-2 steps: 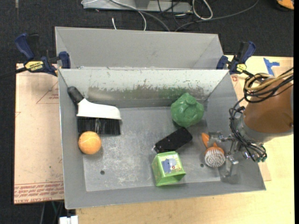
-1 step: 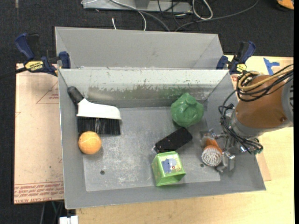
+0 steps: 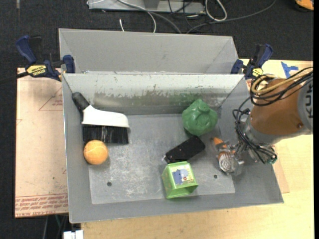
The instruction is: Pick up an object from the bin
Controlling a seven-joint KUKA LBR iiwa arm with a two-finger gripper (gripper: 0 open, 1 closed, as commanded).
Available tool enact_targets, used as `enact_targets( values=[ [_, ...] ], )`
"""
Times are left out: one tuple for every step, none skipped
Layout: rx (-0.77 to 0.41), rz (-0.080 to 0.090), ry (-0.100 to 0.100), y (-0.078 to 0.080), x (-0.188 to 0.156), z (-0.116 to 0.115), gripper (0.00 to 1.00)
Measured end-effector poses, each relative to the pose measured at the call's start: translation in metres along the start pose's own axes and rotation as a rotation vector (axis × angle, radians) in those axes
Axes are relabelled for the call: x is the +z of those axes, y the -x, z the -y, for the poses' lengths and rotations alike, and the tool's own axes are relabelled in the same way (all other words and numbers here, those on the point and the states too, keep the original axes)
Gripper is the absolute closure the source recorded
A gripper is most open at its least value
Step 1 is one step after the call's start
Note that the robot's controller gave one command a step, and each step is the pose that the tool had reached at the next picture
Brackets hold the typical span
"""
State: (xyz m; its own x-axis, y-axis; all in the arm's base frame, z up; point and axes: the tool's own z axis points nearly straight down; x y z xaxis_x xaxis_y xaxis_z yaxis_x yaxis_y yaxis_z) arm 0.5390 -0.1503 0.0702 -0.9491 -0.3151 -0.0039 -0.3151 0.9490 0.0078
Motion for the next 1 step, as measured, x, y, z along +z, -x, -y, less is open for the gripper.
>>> enact_targets(
  values=[
    [0.000, 0.000, 0.000, 0.0000, -0.0004, -0.0001, 1.00]
  ],
)
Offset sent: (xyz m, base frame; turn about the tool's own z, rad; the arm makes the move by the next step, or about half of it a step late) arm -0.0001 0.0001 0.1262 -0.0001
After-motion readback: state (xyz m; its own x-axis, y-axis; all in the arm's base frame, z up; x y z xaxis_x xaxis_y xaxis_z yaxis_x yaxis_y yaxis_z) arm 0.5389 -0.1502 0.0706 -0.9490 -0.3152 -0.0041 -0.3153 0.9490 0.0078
